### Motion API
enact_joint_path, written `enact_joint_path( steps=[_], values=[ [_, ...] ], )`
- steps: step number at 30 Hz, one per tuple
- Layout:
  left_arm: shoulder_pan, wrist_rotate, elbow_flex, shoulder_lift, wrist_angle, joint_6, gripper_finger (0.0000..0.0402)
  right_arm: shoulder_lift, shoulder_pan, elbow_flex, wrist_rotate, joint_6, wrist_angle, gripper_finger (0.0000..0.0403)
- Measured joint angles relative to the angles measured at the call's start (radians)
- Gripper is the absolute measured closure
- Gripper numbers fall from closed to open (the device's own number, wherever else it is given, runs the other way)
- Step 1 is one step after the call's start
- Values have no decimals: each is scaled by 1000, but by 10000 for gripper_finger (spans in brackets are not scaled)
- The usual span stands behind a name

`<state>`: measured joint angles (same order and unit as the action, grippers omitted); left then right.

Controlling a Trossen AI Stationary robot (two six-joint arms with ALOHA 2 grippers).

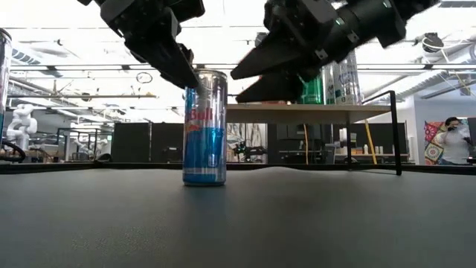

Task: Place canned beverage on shelf
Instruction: Put the top blue soda can on the shelf

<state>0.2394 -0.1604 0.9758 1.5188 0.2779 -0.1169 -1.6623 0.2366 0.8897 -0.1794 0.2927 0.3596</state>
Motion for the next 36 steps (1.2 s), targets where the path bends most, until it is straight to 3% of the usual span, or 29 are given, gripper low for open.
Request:
enact_joint_path(
  steps=[6, 20, 27, 36],
  values=[
    [0, -5, 15, -21, 51, -6, 14, 0, -21, 125, -7, -51, -185, 74],
    [93, -264, 15, -175, 201, -35, 11, -92, -70, 204, 53, -51, -166, 74],
    [115, -327, 15, -177, 240, -91, 10, -104, -70, 236, 53, -55, -181, 76],
    [114, -372, 15, -177, 259, -110, 10, -104, -75, 237, 77, -72, -188, 120]
  ],
)
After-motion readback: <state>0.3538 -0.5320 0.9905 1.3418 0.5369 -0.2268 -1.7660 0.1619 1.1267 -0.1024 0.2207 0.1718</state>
